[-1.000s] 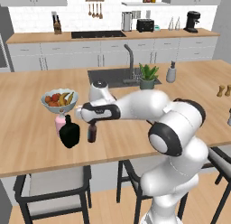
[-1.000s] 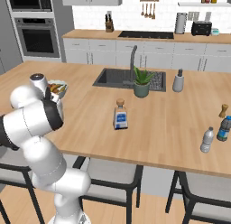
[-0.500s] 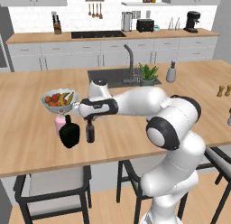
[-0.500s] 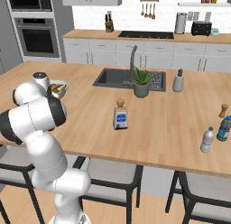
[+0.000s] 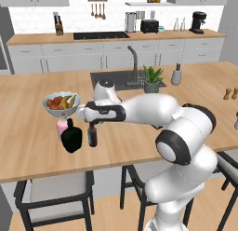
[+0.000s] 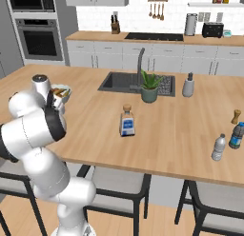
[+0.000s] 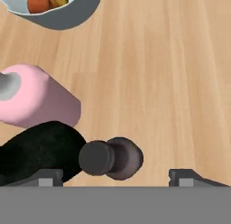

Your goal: Move the plastic bottles in the middle to the plastics group, and the glass bottles in the middle to the glass group.

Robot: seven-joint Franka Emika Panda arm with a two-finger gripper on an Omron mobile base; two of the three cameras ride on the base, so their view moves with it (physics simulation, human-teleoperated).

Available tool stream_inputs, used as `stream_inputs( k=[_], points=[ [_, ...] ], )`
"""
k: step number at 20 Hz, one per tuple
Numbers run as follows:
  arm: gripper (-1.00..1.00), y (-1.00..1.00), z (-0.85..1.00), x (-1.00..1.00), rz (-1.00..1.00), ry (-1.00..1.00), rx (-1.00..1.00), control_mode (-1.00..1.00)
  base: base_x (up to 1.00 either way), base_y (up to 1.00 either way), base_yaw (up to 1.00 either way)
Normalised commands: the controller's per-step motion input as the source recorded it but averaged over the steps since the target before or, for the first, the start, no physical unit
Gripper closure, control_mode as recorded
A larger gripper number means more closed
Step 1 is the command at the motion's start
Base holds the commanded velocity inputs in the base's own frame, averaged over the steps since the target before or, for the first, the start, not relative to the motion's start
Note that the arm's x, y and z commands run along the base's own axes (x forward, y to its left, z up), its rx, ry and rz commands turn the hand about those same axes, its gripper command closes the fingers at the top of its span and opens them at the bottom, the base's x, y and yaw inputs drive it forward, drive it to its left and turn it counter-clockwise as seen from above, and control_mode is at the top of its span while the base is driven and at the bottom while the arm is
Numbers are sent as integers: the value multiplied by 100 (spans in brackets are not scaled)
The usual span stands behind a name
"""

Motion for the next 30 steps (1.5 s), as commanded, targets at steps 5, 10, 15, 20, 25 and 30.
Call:
stream_inputs(
  k=[5, 10, 15, 20, 25, 30],
  points=[
    [-100, -28, 51, 0, 0, -5, 0, -100, 0, 0, 0],
    [-100, -70, 33, -12, -5, 0, 0, -100, 0, 0, 0],
    [-100, -99, 2, -22, -4, 2, -3, -100, 0, 0, 0],
    [-100, -98, 7, -22, -8, 0, -10, -100, 0, 0, 0],
    [-100, -94, 24, -3, -8, 4, -8, -100, 0, 0, 0],
    [-100, -90, 22, 0, -9, 11, -4, -100, 0, 0, 0]
  ],
)
